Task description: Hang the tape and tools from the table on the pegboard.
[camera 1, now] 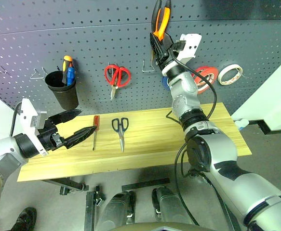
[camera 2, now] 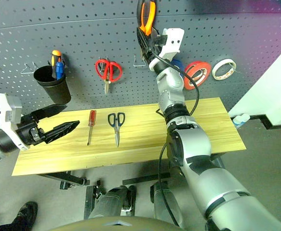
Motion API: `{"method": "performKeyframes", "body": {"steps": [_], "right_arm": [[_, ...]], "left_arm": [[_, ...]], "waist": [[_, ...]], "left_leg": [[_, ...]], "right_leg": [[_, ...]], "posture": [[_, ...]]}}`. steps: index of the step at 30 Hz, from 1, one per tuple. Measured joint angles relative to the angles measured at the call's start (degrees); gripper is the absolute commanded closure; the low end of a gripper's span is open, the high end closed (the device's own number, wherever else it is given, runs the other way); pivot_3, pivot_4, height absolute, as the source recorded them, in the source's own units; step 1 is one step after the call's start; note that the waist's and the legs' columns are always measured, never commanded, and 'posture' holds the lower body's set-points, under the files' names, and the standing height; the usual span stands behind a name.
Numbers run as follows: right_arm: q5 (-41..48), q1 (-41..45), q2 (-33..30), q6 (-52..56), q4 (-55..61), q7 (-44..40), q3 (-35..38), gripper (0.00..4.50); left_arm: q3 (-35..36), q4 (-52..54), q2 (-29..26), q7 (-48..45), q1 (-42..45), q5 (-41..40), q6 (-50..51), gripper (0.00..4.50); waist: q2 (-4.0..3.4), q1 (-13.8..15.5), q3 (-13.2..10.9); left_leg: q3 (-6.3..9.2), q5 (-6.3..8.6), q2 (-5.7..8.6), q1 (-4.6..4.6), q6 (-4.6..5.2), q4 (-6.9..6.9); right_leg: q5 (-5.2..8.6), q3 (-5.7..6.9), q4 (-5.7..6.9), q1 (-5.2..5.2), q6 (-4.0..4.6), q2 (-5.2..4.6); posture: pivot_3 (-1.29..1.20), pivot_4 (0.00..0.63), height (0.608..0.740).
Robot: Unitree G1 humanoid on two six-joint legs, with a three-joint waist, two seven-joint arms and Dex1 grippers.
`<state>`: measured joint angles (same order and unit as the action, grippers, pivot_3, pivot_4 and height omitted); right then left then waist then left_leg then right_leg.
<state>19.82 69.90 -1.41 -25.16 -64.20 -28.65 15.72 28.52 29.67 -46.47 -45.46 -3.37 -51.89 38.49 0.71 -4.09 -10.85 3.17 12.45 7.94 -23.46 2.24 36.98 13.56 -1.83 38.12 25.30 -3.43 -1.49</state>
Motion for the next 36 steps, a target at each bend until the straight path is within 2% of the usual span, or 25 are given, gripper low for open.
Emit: {"method": "performKeyframes", "body": {"steps": [12,22,36], "right_arm": [[-6.8,-1.2,2.9,-7.4,-1.4,8.7,-2.0,2.43],[-10.3,-1.3,3.7,-11.6,-1.9,13.1,-3.4,2.43],[-13.6,-1.1,4.1,-14.0,-5.9,17.8,-4.5,2.43]], "left_arm": [[0.2,2.2,-0.6,2.2,-0.2,-2.6,1.2,0.00],[4.0,6.3,-1.9,4.8,-2.8,-7.4,4.6,0.00],[9.4,9.1,-3.1,7.6,-7.3,-11.6,6.2,0.00]], "waist": [[-0.04,0.2,0.0],[-0.13,0.4,-0.1],[-0.15,2.8,-0.2]], "left_leg": [[0.03,0.00,0.00,0.00,0.00,-0.06],[0.08,0.15,0.00,0.01,0.24,-0.14],[0.13,-0.06,0.00,0.13,-0.09,-0.91]], "right_leg": [[0.01,0.00,-0.01,0.02,0.01,0.01],[0.05,0.01,-0.02,0.02,0.09,0.02],[0.37,0.01,-0.14,0.03,0.63,-0.02]], "posture": [[-0.01,0.141,0.729],[0.05,0.174,0.729],[0.10,0.196,0.729]]}}
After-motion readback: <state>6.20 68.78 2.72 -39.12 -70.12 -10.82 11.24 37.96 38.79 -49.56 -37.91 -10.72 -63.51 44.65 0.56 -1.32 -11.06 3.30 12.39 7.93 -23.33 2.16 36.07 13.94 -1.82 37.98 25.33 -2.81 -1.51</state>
